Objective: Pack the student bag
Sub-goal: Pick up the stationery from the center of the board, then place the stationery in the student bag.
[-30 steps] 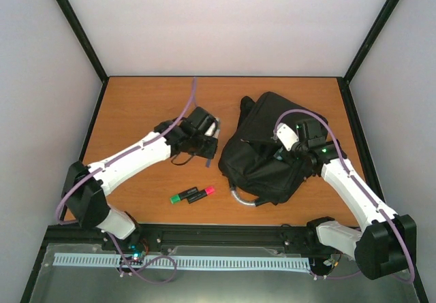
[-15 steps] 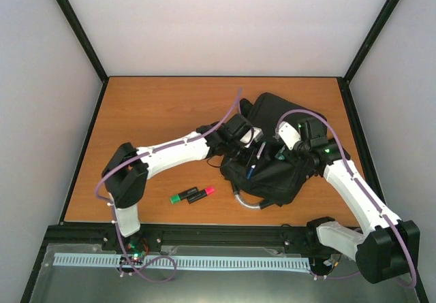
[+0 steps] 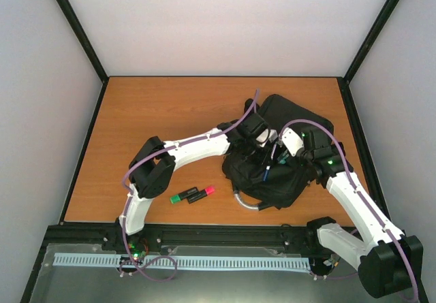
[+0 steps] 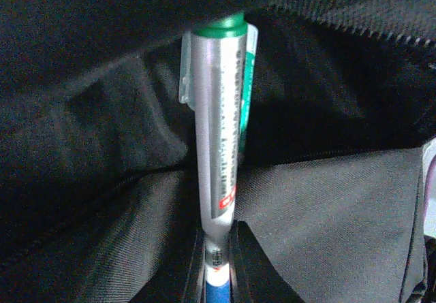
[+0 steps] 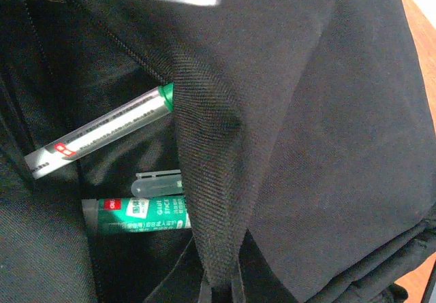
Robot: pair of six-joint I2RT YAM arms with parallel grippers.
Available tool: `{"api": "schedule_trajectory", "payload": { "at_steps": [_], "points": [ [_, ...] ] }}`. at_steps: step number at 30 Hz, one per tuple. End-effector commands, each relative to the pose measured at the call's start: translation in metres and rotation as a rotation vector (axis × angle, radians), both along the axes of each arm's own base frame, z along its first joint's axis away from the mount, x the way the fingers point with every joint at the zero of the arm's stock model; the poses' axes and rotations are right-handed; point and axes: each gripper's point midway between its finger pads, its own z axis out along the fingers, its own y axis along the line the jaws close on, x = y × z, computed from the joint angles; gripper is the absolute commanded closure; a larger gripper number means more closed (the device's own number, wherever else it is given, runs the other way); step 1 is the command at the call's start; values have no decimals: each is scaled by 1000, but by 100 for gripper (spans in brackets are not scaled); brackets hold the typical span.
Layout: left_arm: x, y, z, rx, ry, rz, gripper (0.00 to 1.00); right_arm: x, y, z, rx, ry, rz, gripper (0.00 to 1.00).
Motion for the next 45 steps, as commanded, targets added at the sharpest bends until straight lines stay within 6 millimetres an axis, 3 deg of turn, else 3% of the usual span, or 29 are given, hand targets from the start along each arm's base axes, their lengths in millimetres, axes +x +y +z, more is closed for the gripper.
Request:
{"api": "schedule_trajectory", "payload": {
  "at_steps": [1,8,12,17,21,23,25,31,41,45],
  "points": [
    [1,-17,9,-27,-41,1,99,11,13,23,54,-99,35,97],
    [-15,9,20,-10,-75,22,99,12,15,19,63,-79,36,97],
    [-26,21,8,46,-44,-20,99,12,16,20,67,-80,41,97],
    [-34,17,-4,54,3,-56,99,12,17,22,71,-84,43,97],
    [-38,8,14,-27,-37,-93,99,14,16,20,66,-77,35,97],
    [-53,2,34,-140,-81,-181,99,15,15,21,62,-81,32,97],
    [-57,8,53,-176,-151,-167,99,14,15,23,61,-87,33,97],
    [-47,10,31,-55,-119,-130,99,8,26,32,101,-108,94,97],
    [-29,-4,-11,11,-136,-114,99,5,29,28,105,-93,109,97],
    [-8,-6,-13,66,-193,-52,99,4,30,26,109,-85,116,97]
  ]
}}
